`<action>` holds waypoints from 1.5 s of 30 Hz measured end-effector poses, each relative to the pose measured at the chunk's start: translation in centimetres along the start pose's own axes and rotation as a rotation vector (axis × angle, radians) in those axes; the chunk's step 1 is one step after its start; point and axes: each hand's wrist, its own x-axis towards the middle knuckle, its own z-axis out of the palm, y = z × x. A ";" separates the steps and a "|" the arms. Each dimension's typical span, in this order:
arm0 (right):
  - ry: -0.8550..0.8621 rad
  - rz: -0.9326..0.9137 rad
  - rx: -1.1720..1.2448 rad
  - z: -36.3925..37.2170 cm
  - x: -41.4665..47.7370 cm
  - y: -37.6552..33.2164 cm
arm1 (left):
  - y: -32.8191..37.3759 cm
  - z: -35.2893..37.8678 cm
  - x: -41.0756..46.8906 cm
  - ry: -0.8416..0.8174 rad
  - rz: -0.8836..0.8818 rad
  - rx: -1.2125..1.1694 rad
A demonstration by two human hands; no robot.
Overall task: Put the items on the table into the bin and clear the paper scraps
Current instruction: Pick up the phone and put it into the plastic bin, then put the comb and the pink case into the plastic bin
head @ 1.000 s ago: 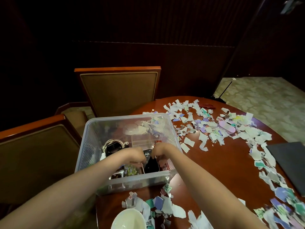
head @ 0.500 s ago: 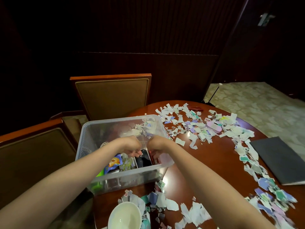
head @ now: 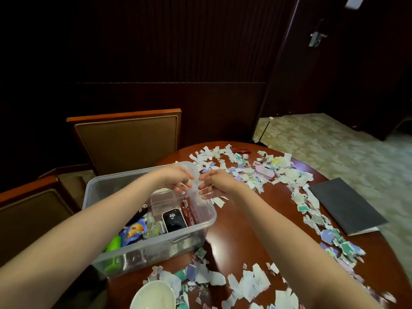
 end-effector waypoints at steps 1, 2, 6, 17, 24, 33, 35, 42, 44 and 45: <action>0.024 0.006 0.032 -0.4 -0.1 0.2 | 0.7 0.2 0.1 0.006 0.016 -0.001; 0.046 0.014 0.059 -0.7 -0.1 0.5 | 1.4 0.4 0.3 0.010 0.032 0.004; 0.133 0.067 0.161 -2.6 -0.1 2.3 | 3.7 1.7 2.2 0.019 0.048 0.035; 0.340 0.196 0.205 -12.9 1.6 6.0 | 9.7 7.2 9.0 -0.020 0.066 0.081; 0.468 0.213 0.200 -19.3 5.5 9.2 | 12.6 10.4 15.7 0.021 0.130 0.233; 0.571 0.082 -0.281 -25.2 11.6 11.9 | 14.4 12.9 26.5 0.248 0.287 0.501; 0.581 0.051 -0.400 -25.9 13.0 12.4 | 14.6 13.1 28.9 0.308 0.290 0.518; 0.504 -0.054 -0.675 -27.5 18.0 13.9 | 14.2 14.7 37.0 0.352 0.270 0.659; 0.396 -0.042 -0.819 -27.8 18.9 14.2 | 13.7 15.0 38.8 0.374 0.266 0.738; 0.358 -0.033 -0.883 -27.9 19.2 14.4 | 13.4 15.0 39.5 0.382 0.259 0.784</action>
